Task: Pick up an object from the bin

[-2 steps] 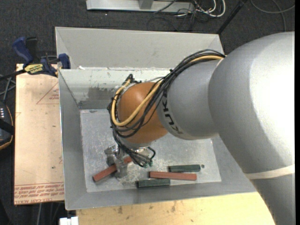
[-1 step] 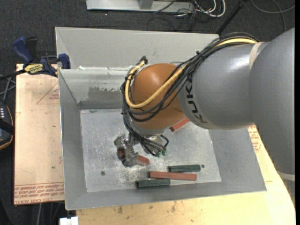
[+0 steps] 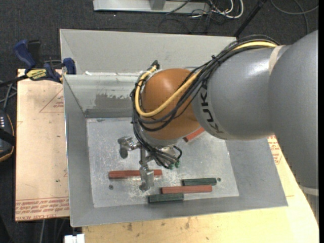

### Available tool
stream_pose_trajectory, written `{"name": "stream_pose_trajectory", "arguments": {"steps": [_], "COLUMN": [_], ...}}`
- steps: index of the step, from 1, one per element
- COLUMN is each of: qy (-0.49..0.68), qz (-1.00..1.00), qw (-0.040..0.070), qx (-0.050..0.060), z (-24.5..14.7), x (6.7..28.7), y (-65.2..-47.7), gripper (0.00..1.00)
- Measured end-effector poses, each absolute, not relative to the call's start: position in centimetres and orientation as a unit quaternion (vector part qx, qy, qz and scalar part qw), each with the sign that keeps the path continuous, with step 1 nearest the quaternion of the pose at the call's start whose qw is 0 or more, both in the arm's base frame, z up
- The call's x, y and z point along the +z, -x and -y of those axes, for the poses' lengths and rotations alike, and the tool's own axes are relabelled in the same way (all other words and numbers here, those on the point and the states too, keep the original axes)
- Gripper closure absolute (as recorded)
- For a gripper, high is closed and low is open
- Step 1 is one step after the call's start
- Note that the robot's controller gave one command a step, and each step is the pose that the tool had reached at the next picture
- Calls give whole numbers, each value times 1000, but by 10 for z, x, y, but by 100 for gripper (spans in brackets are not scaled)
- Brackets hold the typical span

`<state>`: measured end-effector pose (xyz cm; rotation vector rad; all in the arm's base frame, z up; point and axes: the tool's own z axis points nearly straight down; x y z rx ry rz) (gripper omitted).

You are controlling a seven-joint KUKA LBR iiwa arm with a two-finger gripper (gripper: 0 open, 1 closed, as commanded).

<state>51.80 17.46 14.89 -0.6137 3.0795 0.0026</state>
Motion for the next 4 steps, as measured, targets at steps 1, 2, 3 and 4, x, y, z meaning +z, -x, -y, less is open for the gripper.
{"name": "stream_pose_trajectory", "arguments": {"steps": [1, 2, 3, 4], "qy": [195, 157, 157, 150], "qz": [-981, -988, -988, -989], "qw": [1, 0, 0, -3], "qx": [1, 1, 1, 0], "z": [-175, -152, -152, -166], "x": [149, 71, 71, 126], "y": [-518, -500, -500, -493], "gripper": [0, 100, 100, 100]}}
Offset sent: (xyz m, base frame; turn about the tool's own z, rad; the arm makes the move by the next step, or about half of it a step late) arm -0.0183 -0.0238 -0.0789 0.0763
